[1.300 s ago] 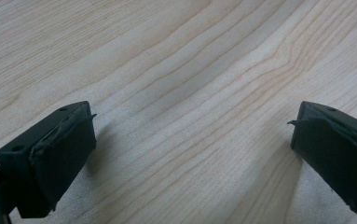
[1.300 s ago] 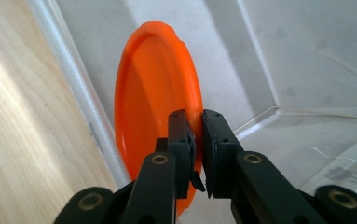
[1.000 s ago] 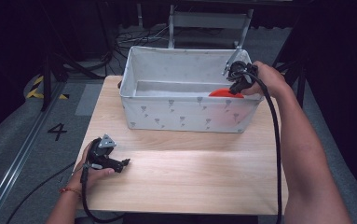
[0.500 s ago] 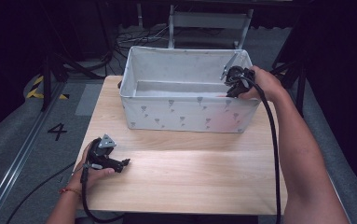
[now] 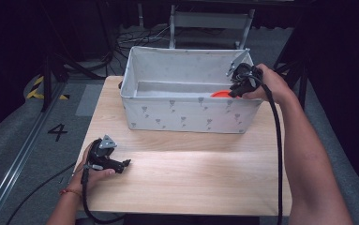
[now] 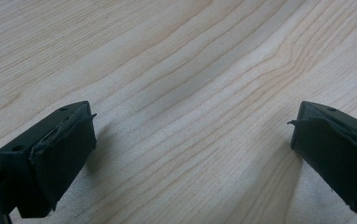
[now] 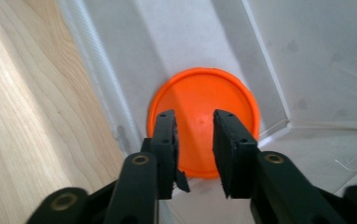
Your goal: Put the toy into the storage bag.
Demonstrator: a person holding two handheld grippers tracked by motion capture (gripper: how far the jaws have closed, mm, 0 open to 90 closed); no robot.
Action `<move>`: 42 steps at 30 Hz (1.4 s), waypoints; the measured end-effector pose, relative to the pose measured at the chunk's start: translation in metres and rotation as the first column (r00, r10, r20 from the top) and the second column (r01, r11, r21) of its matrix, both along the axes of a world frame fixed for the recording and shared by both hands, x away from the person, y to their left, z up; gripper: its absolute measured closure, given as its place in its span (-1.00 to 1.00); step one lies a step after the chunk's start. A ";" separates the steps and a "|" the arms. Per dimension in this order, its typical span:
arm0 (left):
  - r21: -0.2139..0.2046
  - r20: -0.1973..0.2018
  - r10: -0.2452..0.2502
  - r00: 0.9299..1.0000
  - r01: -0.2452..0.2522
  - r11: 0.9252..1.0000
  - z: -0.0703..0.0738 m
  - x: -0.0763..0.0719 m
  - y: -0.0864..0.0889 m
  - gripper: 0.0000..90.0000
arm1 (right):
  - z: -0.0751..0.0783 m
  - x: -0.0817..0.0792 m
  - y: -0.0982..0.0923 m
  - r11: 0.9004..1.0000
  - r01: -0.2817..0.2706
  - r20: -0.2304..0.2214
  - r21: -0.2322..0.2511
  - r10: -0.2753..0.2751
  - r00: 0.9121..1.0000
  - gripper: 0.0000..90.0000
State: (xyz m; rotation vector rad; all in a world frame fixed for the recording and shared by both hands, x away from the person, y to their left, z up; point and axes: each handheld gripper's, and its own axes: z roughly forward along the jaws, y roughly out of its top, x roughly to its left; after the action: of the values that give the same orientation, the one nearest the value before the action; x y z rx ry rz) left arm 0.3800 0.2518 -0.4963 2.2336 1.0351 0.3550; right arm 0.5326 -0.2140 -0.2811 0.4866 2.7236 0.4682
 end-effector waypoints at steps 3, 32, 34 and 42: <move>-0.001 0.001 0.000 1.000 0.000 1.000 0.000 0.000 0.000 -1.00 | 0.004 -0.007 -0.005 0.998 0.033 0.037 0.057 -0.035 0.999 0.40; 0.000 0.001 0.002 1.000 -0.002 1.000 0.000 0.000 0.000 -1.00 | 0.009 -0.074 -0.048 0.878 0.162 0.157 0.451 -0.256 0.954 -0.44; -0.001 0.001 0.002 1.000 -0.002 1.000 0.000 0.000 0.000 -1.00 | 0.008 -0.080 -0.051 0.875 0.157 0.165 0.457 -0.257 0.952 -0.45; -0.002 0.001 0.003 1.000 -0.003 1.000 0.000 0.000 0.000 -1.00 | 0.004 -0.102 -0.058 0.876 0.152 0.191 0.457 -0.264 0.945 -0.46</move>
State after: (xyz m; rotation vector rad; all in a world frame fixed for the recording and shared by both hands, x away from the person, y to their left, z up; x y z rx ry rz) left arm 0.3798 0.2517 -0.4964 2.2303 1.0377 0.3567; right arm 0.4307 -0.2723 -0.2769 0.7717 2.2846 1.0173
